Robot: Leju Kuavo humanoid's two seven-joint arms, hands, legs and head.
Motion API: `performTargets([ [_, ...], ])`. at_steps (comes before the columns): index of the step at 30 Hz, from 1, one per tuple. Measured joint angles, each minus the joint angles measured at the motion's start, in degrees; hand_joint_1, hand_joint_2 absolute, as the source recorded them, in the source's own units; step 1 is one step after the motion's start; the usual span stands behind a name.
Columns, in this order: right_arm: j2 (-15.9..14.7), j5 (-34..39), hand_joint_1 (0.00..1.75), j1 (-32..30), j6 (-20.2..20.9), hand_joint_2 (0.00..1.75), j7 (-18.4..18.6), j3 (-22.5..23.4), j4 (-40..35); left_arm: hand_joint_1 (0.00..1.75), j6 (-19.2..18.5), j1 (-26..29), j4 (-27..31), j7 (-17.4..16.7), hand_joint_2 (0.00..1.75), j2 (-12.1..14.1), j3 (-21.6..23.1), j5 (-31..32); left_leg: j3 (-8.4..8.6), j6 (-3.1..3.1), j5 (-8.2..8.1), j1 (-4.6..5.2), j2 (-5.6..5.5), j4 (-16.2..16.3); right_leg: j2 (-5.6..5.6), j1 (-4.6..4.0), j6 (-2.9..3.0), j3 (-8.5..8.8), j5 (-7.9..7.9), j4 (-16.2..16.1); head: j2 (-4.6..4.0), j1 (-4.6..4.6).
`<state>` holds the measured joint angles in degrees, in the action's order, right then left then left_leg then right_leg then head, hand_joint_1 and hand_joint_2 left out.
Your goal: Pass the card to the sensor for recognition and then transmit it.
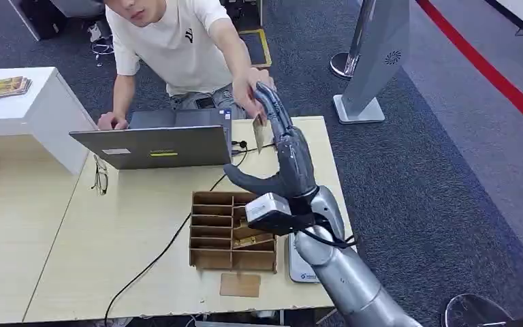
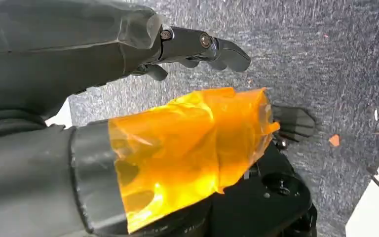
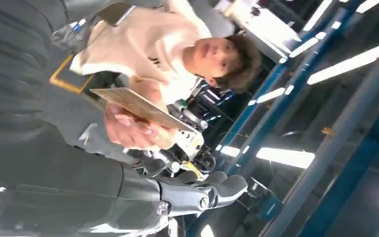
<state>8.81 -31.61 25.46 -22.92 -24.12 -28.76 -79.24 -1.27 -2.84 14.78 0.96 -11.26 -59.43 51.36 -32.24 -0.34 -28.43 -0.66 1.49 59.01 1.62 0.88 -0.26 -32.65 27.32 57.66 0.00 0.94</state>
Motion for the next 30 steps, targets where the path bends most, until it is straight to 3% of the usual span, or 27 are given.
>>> performTargets([
  [10,-0.7,-7.7,0.00,5.5,-2.3,1.75,4.0,-4.0,10.4,0.00,-0.4,0.0,0.0,-0.4,0.00,1.2,1.2,1.0,-0.01,0.00,0.00,0.01,-0.01,0.0,0.01,0.00,0.00,0.00,0.00,0.0,0.00,0.04],
  [12,-0.7,-7.9,0.03,6.0,-2.3,1.75,4.2,-4.4,11.7,0.00,-0.4,0.0,0.0,-0.5,0.00,1.5,1.5,1.1,-0.01,0.00,0.00,0.01,-0.01,0.0,0.01,0.00,0.00,-0.01,0.00,0.0,0.00,0.02],
  [14,-0.7,-8.0,0.19,6.3,-2.5,1.75,4.6,-4.5,12.7,0.00,-0.5,0.0,0.0,-0.7,0.00,1.6,1.7,1.2,-0.01,0.00,0.00,0.01,-0.01,0.0,0.01,0.00,0.00,-0.01,0.00,0.0,0.00,0.00],
  [18,-0.8,-8.8,0.23,6.5,-2.8,1.75,4.9,-4.8,14.2,0.00,-0.6,0.0,0.0,-0.8,0.00,1.9,2.2,1.4,-0.01,0.00,0.00,0.00,-0.01,0.0,0.01,0.00,0.00,-0.01,0.00,0.0,0.00,0.02],
  [19,-0.9,-9.0,0.58,6.5,-3.0,1.75,4.9,-4.8,14.4,0.00,-0.6,0.0,0.0,-0.8,0.00,1.9,2.2,1.5,-0.01,0.00,0.00,0.00,-0.01,0.0,0.01,0.00,0.00,-0.01,0.00,0.0,0.00,0.00],
  [20,-0.9,-9.0,0.80,6.6,-3.1,1.75,4.9,-4.9,14.8,0.00,-0.6,0.0,0.0,-0.8,0.00,2.0,2.3,1.6,-0.01,0.00,0.00,0.00,-0.01,0.0,0.01,0.00,0.00,-0.01,0.00,0.0,0.00,0.02],
  [21,-1.0,-9.0,0.80,6.7,-3.1,1.75,4.9,-4.9,15.1,0.00,-0.6,0.0,0.0,-0.8,0.00,2.1,2.4,1.6,-0.01,0.00,0.00,0.00,-0.01,0.0,0.01,0.00,0.00,-0.01,0.00,0.0,0.00,0.00],
  [22,-1.1,-9.0,1.54,6.7,-3.2,1.75,5.0,-4.9,15.3,0.00,-0.7,0.0,0.0,-0.8,0.00,2.1,2.5,1.6,-0.01,0.00,0.00,0.00,-0.01,0.0,0.01,0.00,0.00,-0.01,0.00,0.0,0.00,0.02],
  [23,-1.1,-9.0,1.68,6.7,-3.2,1.75,5.2,-4.9,15.5,0.00,-0.7,0.0,0.0,-0.8,0.00,2.1,2.5,1.7,-0.01,0.00,0.00,0.00,-0.01,0.0,0.01,0.00,0.00,-0.01,0.00,0.0,0.00,0.00],
  [24,-1.2,-9.0,1.75,6.7,-3.2,1.75,5.5,-5.0,15.6,0.00,-0.7,0.0,0.0,-0.8,0.00,2.2,2.5,1.7,-0.01,0.00,0.00,0.00,-0.01,0.0,0.01,0.00,0.00,-0.01,0.00,0.0,0.00,0.02],
  [25,-1.2,-9.0,1.69,6.7,-3.3,1.75,5.5,-5.0,15.7,0.00,-0.8,0.0,0.0,-0.8,0.00,2.2,2.6,1.7,-0.01,0.00,0.00,0.00,-0.01,0.0,0.01,0.00,0.00,-0.01,0.00,0.0,0.00,0.00],
  [30,-1.3,-9.7,1.75,6.7,-3.4,1.75,5.5,-5.0,16.3,0.00,-0.8,0.0,0.0,-0.8,0.00,2.3,2.7,1.7,-0.01,0.00,0.00,0.00,-0.01,0.0,0.01,0.00,0.00,-0.01,0.00,0.0,0.00,0.02],
])
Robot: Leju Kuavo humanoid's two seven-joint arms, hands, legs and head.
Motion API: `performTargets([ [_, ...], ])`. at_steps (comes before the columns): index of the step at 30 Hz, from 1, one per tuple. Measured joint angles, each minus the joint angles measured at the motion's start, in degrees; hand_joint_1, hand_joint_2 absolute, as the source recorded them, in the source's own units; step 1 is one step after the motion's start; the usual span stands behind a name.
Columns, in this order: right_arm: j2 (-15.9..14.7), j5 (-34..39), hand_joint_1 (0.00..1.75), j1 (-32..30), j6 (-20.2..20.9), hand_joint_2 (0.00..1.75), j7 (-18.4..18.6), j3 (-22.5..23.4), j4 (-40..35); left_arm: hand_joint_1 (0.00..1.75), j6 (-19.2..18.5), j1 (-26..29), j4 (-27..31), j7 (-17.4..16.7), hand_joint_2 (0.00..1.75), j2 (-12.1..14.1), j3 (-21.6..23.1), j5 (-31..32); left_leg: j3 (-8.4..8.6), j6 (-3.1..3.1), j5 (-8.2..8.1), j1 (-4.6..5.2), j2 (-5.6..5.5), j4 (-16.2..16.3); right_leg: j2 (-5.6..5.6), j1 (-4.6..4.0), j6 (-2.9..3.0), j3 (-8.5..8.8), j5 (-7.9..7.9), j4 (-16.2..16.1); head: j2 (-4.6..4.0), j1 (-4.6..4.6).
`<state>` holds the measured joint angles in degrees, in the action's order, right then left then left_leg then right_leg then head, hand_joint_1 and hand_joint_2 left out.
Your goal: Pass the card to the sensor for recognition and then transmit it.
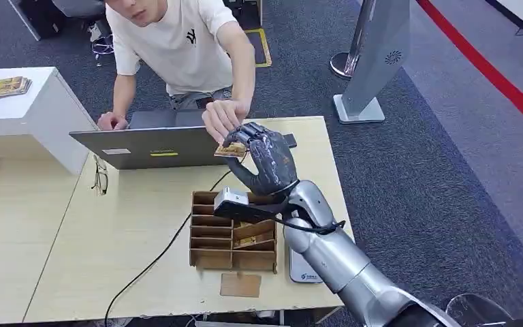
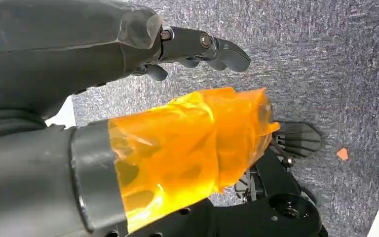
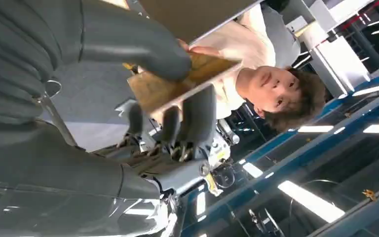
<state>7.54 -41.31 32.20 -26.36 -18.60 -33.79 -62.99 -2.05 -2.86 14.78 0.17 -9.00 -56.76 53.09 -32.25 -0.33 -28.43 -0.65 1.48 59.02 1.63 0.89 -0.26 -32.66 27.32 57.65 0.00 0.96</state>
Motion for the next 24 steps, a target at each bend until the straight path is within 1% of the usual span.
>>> performTargets([
  [1,0.0,-0.1,1.71,0.0,0.0,1.75,0.1,0.0,0.1,0.00,0.0,0.0,0.0,0.0,0.00,0.0,0.0,0.0,0.00,0.00,0.00,0.00,0.00,0.0,0.00,0.00,0.00,0.00,0.00,0.0,0.00,-0.02],
  [5,-0.2,-0.2,1.75,0.0,0.0,1.75,0.5,0.0,0.2,0.00,0.0,0.0,0.0,0.0,0.00,0.2,0.3,0.0,0.00,0.00,0.00,0.00,0.00,0.0,0.00,0.00,0.00,0.00,0.00,0.0,0.00,0.00],
  [16,-0.3,0.1,1.75,0.0,-0.3,1.75,0.6,-0.1,0.3,0.00,0.0,0.0,0.0,0.5,0.00,0.2,0.6,-0.1,0.00,0.00,0.00,0.00,0.00,0.0,0.00,0.00,0.00,-0.01,0.00,0.0,0.00,-0.02],
  [20,-0.3,2.6,1.75,-0.1,-0.2,1.75,0.1,-0.1,0.3,0.00,0.0,0.0,0.0,0.7,0.00,0.2,0.7,-0.3,0.00,0.00,0.00,0.00,0.00,0.0,0.00,0.00,0.00,-0.02,0.00,0.0,0.00,0.00],
  [24,-0.3,7.3,1.75,-1.1,0.4,1.75,-1.3,0.9,-0.9,0.00,0.0,0.0,0.0,1.1,0.00,0.2,0.7,-0.8,-0.01,0.00,0.00,0.00,0.00,0.0,0.00,0.00,0.00,-0.02,0.00,0.0,0.00,-0.02],
])
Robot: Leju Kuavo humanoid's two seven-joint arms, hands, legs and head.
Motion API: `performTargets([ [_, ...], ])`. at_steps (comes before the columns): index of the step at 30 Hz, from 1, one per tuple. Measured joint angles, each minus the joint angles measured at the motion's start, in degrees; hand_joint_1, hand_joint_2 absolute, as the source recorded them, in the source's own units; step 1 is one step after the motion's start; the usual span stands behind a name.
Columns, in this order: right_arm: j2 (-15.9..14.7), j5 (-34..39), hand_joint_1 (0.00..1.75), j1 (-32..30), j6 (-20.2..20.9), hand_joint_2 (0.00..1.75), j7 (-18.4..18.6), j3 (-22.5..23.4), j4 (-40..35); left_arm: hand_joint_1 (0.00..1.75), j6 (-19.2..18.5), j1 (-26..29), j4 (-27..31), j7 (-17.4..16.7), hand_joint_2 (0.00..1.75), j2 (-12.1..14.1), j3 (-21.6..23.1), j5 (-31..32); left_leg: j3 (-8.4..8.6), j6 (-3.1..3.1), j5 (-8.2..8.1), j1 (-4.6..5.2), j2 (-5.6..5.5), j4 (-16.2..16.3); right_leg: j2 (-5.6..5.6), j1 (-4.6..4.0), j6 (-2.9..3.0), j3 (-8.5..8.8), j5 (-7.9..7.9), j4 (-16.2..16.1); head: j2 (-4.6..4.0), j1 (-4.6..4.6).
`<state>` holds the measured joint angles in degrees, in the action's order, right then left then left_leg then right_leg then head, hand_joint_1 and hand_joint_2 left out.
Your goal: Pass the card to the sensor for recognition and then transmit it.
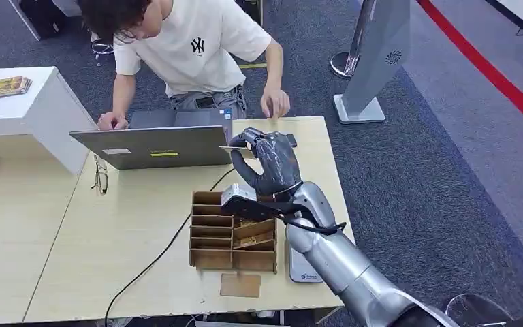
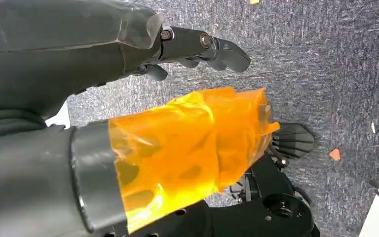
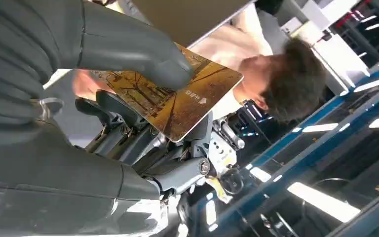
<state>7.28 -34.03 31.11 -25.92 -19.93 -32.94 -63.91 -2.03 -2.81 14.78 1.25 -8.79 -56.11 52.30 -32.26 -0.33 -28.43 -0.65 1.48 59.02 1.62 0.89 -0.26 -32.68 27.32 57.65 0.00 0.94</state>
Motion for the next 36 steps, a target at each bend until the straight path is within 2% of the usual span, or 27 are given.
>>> performTargets([
  [4,0.0,4.8,1.75,-1.4,1.9,1.75,-1.4,1.3,-2.1,0.00,0.0,0.0,0.0,0.4,0.00,0.0,0.0,-0.4,-0.01,0.00,0.00,0.00,0.00,0.0,0.00,0.00,0.00,-0.01,0.00,0.0,0.00,0.02],
  [8,0.0,15.2,1.75,-3.6,6.8,1.75,-3.7,4.0,-5.4,0.00,0.2,0.1,0.0,0.9,0.00,-0.1,0.0,-1.7,-0.03,0.00,0.00,0.00,0.00,0.0,0.00,0.00,0.00,-0.02,0.00,0.0,0.00,0.02],
  [11,0.0,21.5,1.75,-5.3,10.0,1.75,-4.0,6.4,-8.0,0.00,0.2,0.2,-0.1,1.1,0.00,-0.1,0.0,-2.5,-0.03,0.00,0.00,0.01,0.00,0.0,0.00,0.00,0.00,-0.03,0.00,0.0,0.00,0.02],
  [20,0.0,36.5,1.75,-8.7,19.2,1.75,-3.5,12.2,-12.0,0.00,0.2,0.6,-0.3,0.9,0.00,-0.4,-1.5,-4.7,-0.03,0.00,-0.01,0.00,0.00,0.0,0.00,0.00,0.00,-0.04,0.00,0.0,0.00,0.00],
  [31,-1.3,48.2,1.75,-12.6,29.0,1.75,-1.1,16.1,-13.1,0.00,-0.4,0.9,-0.3,-0.1,0.00,-1.0,-3.6,-6.7,-0.06,0.00,-0.01,0.00,-0.02,0.0,0.02,0.00,0.00,-0.05,0.00,0.0,0.00,0.02],
  [36,-2.3,52.3,1.75,-14.7,32.0,1.75,0.2,18.0,-12.4,0.00,-0.6,1.5,-0.3,-0.7,0.00,-1.4,-4.6,-7.5,-0.08,0.01,-0.01,0.01,-0.01,0.0,0.01,0.01,0.00,-0.08,0.00,0.0,0.00,0.02],
])
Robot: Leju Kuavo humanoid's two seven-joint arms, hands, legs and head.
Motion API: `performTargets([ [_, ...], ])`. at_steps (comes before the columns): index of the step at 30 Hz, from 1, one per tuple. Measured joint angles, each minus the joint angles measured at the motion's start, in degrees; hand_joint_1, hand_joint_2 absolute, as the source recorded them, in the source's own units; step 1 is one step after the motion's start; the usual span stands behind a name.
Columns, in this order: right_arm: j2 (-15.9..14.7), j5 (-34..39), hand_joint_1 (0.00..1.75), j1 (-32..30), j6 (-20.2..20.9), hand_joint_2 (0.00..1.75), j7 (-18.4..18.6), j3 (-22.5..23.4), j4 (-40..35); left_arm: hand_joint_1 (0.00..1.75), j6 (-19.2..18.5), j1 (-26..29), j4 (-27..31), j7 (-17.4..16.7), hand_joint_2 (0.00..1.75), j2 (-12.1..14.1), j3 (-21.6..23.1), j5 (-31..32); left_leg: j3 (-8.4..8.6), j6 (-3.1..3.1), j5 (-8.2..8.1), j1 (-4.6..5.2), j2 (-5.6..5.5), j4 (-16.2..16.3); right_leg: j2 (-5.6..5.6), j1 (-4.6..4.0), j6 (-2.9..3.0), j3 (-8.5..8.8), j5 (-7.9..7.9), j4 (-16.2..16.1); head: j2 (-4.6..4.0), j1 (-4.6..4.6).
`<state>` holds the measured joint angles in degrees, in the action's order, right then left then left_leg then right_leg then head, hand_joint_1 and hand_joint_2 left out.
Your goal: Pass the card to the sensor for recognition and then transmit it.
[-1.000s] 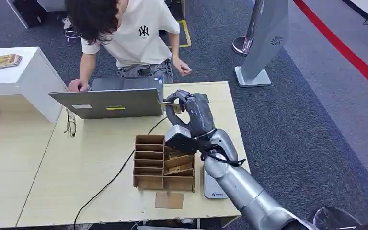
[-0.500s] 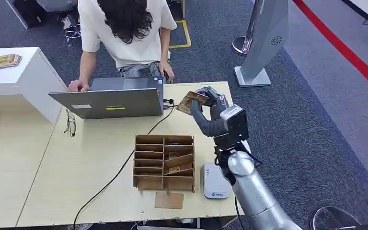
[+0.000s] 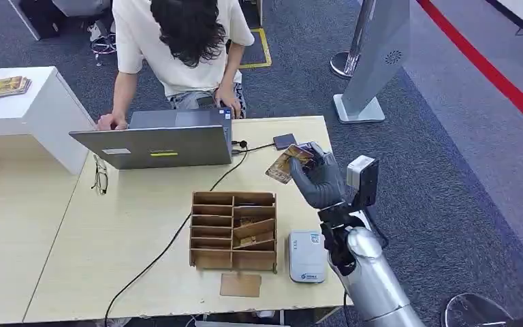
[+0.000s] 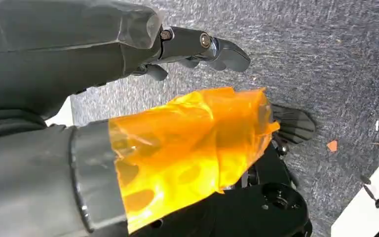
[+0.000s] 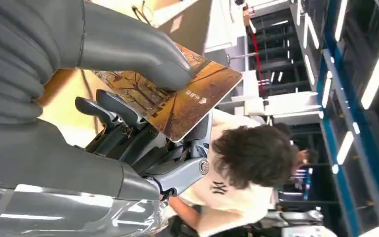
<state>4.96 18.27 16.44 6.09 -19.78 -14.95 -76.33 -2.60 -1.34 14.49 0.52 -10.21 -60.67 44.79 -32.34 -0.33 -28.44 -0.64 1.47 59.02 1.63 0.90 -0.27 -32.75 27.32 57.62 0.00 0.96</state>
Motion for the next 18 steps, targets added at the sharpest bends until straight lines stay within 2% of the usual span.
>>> performTargets([
  [7,-1.6,2.2,1.75,-2.6,2.9,1.75,1.4,1.9,1.6,0.00,-0.7,0.5,0.6,-1.3,0.00,-0.6,-1.3,-1.1,-0.01,0.00,0.00,0.00,0.00,0.0,0.00,0.00,0.00,-0.02,0.00,0.0,0.00,-0.02],
  [18,-4.7,2.2,1.75,-5.8,5.1,1.75,2.4,3.3,4.4,0.00,-1.6,1.5,3.4,-2.7,0.00,-2.4,-3.3,-1.9,-0.03,0.01,-0.01,0.00,0.01,0.0,-0.01,0.00,0.00,-0.04,0.00,0.0,0.00,0.00],
])
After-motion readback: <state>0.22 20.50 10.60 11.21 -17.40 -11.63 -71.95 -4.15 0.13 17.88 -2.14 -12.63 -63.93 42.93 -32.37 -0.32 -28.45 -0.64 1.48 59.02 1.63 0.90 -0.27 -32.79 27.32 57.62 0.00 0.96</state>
